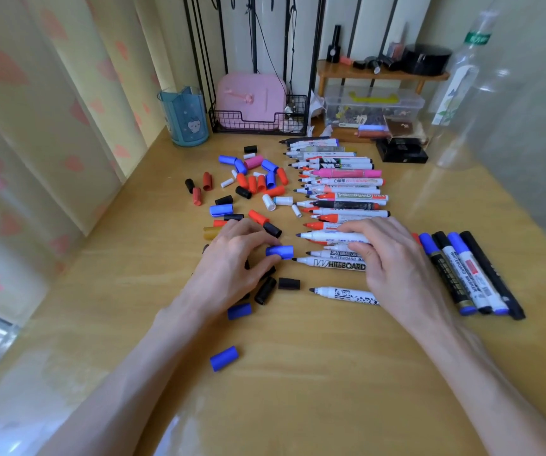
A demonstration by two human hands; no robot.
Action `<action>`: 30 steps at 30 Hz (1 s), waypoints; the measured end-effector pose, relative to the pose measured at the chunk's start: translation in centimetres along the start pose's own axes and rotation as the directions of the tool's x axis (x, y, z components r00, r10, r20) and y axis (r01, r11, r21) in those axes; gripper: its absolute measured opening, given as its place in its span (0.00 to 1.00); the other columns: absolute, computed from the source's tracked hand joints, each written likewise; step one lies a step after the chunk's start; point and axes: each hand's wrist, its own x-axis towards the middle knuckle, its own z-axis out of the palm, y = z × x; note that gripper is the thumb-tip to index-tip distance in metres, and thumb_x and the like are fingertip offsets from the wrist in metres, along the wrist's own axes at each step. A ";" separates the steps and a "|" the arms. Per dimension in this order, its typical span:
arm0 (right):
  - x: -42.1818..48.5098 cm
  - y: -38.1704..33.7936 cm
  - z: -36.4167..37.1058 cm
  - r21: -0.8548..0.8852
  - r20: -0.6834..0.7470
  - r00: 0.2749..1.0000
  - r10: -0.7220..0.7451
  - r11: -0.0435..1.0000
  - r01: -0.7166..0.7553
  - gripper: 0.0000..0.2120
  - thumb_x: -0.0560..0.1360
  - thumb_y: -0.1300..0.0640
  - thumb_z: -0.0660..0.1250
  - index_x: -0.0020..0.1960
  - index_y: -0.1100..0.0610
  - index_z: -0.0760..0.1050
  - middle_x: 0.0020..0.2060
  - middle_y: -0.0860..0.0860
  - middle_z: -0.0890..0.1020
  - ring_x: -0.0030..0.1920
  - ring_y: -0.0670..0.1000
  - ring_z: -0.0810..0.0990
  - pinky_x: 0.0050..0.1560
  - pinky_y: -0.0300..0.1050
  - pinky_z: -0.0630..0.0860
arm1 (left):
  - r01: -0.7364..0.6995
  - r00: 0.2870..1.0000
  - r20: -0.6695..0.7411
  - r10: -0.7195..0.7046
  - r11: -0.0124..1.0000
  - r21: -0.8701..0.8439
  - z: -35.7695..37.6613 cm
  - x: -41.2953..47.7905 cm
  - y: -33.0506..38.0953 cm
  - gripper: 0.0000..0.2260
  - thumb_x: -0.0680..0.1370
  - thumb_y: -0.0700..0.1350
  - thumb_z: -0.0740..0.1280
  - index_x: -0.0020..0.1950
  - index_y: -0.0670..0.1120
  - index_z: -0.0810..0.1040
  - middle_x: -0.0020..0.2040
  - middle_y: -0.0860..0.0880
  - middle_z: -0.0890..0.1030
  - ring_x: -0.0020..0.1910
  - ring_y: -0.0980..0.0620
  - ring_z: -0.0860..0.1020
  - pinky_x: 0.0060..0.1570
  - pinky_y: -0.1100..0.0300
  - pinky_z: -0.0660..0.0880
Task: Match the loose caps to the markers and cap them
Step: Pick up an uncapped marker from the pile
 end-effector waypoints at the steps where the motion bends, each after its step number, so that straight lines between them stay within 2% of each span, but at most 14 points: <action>1: 0.0 -0.1 0.0 0.003 0.002 1.000 0.003 1.000 -0.003 0.12 0.80 0.67 0.68 0.61 0.56 0.80 0.52 0.47 0.82 0.56 0.51 0.77 0.56 0.42 0.72 | 0.010 1.000 -0.014 -0.010 1.000 0.005 0.0 0.0 -0.1 0.12 0.80 0.51 0.73 0.61 0.50 0.85 0.56 0.53 0.78 0.57 0.49 0.75 0.57 0.56 0.74; 4: -0.1 -0.2 0.0 -0.002 0.006 1.000 0.013 1.000 -0.013 0.13 0.80 0.67 0.68 0.61 0.56 0.80 0.52 0.47 0.82 0.57 0.51 0.77 0.55 0.39 0.71 | 0.054 0.998 -0.043 -0.054 0.999 0.005 -0.3 0.1 -0.4 0.12 0.80 0.51 0.72 0.63 0.50 0.84 0.57 0.53 0.78 0.58 0.51 0.75 0.58 0.60 0.71; 9: 0.0 -0.2 0.1 0.001 0.004 0.999 0.040 0.999 -0.040 0.12 0.80 0.65 0.67 0.61 0.55 0.80 0.53 0.46 0.82 0.57 0.50 0.76 0.56 0.26 0.65 | 0.146 0.983 -0.111 -0.145 0.989 0.001 -0.6 0.7 -0.9 0.10 0.80 0.46 0.71 0.61 0.52 0.84 0.56 0.53 0.79 0.59 0.50 0.75 0.54 0.56 0.74; 11: 0.1 -0.1 0.3 -0.006 -0.010 0.999 0.046 0.999 -0.046 0.11 0.80 0.64 0.67 0.61 0.55 0.80 0.53 0.46 0.83 0.56 0.49 0.76 0.53 0.29 0.65 | 0.168 0.979 -0.118 -0.164 0.986 0.018 -0.6 1.6 -1.1 0.11 0.80 0.45 0.71 0.63 0.52 0.84 0.57 0.52 0.78 0.61 0.48 0.74 0.56 0.55 0.74; 14: 0.2 0.0 0.6 -0.016 -0.032 0.998 0.057 0.998 -0.058 0.11 0.80 0.64 0.68 0.61 0.56 0.80 0.52 0.47 0.83 0.56 0.49 0.76 0.52 0.34 0.65 | 0.165 0.986 -0.027 -0.163 0.981 0.099 -0.2 3.3 -0.9 0.13 0.80 0.47 0.72 0.65 0.52 0.84 0.61 0.49 0.77 0.62 0.46 0.73 0.60 0.52 0.74; 17: 0.2 0.3 0.7 -0.007 -0.036 0.997 0.074 0.997 -0.074 0.12 0.80 0.64 0.67 0.62 0.56 0.80 0.53 0.47 0.83 0.56 0.50 0.76 0.53 0.36 0.66 | 0.117 0.991 0.044 -0.127 0.975 0.186 0.1 4.3 -0.3 0.13 0.80 0.49 0.72 0.65 0.54 0.83 0.61 0.49 0.76 0.61 0.45 0.72 0.58 0.55 0.70; 20: 0.2 0.6 0.8 -0.001 -0.045 0.996 0.079 0.997 -0.079 0.11 0.80 0.63 0.66 0.62 0.56 0.80 0.53 0.47 0.83 0.56 0.51 0.77 0.54 0.40 0.70 | 0.084 0.994 0.045 -0.098 0.966 0.243 0.1 4.9 -0.1 0.12 0.79 0.48 0.74 0.62 0.53 0.85 0.60 0.48 0.77 0.60 0.45 0.72 0.58 0.53 0.72; 23: 0.2 0.7 0.8 -0.004 -0.050 0.995 0.085 0.996 -0.085 0.11 0.80 0.61 0.65 0.62 0.55 0.79 0.53 0.47 0.83 0.55 0.51 0.77 0.55 0.43 0.72 | 0.058 0.998 -0.012 -0.057 0.988 0.142 0.1 4.8 -0.1 0.09 0.77 0.45 0.77 0.56 0.49 0.85 0.56 0.50 0.79 0.57 0.46 0.72 0.57 0.52 0.73; 25: 0.2 0.6 0.8 -0.001 -0.050 0.995 0.090 0.996 -0.090 0.11 0.80 0.61 0.65 0.61 0.55 0.80 0.53 0.47 0.83 0.55 0.51 0.77 0.54 0.45 0.72 | 0.043 0.998 -0.042 -0.044 0.999 -0.014 -0.2 4.2 0.2 0.07 0.77 0.45 0.76 0.54 0.49 0.82 0.53 0.54 0.80 0.55 0.52 0.74 0.54 0.61 0.72; 27: 0.2 0.4 0.7 -0.003 -0.052 0.995 0.082 0.997 -0.082 0.11 0.80 0.62 0.66 0.61 0.55 0.80 0.52 0.47 0.83 0.55 0.51 0.77 0.53 0.42 0.71 | 0.054 0.998 -0.021 -0.059 0.982 -0.183 -0.8 3.5 0.9 0.06 0.78 0.45 0.75 0.53 0.50 0.80 0.50 0.58 0.82 0.51 0.59 0.78 0.49 0.69 0.71; 30: 0.2 0.0 0.6 0.008 -0.044 0.998 0.051 0.999 -0.050 0.11 0.81 0.63 0.66 0.62 0.55 0.80 0.52 0.47 0.82 0.55 0.51 0.76 0.53 0.40 0.70 | 0.052 0.998 0.035 -0.043 0.951 -0.306 -1.3 2.5 1.7 0.05 0.79 0.43 0.74 0.53 0.48 0.80 0.48 0.58 0.84 0.48 0.60 0.82 0.44 0.72 0.71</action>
